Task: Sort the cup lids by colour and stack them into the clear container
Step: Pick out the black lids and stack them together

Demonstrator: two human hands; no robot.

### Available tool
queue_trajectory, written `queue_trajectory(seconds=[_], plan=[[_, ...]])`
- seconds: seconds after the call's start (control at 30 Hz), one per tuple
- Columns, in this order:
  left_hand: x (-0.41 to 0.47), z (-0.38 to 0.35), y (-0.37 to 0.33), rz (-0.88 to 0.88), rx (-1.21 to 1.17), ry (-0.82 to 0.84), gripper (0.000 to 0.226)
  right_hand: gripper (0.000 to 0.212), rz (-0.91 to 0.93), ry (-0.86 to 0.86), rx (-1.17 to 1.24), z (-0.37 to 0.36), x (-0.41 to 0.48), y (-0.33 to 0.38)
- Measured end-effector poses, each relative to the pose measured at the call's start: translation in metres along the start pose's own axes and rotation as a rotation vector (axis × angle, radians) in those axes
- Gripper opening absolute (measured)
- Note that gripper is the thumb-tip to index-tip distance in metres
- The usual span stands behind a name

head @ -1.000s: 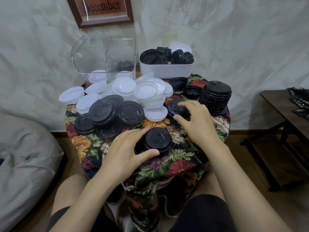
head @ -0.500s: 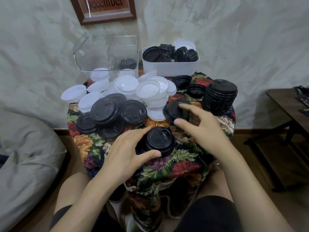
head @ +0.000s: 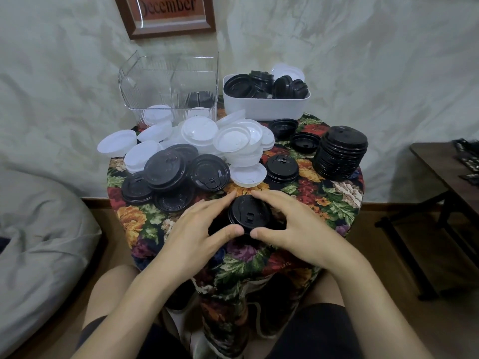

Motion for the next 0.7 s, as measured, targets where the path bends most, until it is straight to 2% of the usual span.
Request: queue_trajectory(seconds=[0.17, 0.47, 0.53, 0.63, 0.7], plan=[[0.002, -0.003, 0.003, 0.006, 0.008, -0.007, 0.075, 0.075, -0.006, 0.001, -0.02, -0.002, -0.001, -0.003], [0.0, -0.005, 0.001, -0.024, 0.156, -0.022, 0.087, 0.081, 0.017, 0.01, -0.026, -0.006, 0.001, -0.012], [-0.002, -0.003, -0.002, -0.031, 0.157, -0.047, 0.089, 0.079, 0.02, 0.026, 0.039, -0.009, 0.0, -0.015], [-0.004, 0.001, -0.009, -0.014, 0.141, -0.091, 0.092, 0.069, 0.011, 0.054, 0.257, -0.003, 0.002, -0.022], [-0.005, 0.002, -0.011, -0.004, 0.135, -0.104, 0.089, 0.054, -0.009, -0.093, 0.341, 0.017, 0.008, -0.03]])
Point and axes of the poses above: each hand's wrist, its own x-axis towards the middle knuckle, its own z-axis out of the back of the hand, y = z × x, the point moved 8 cm from there along x, towards the middle knuckle, and after that the axes turned 8 degrees about z, right-handed, at the moved point
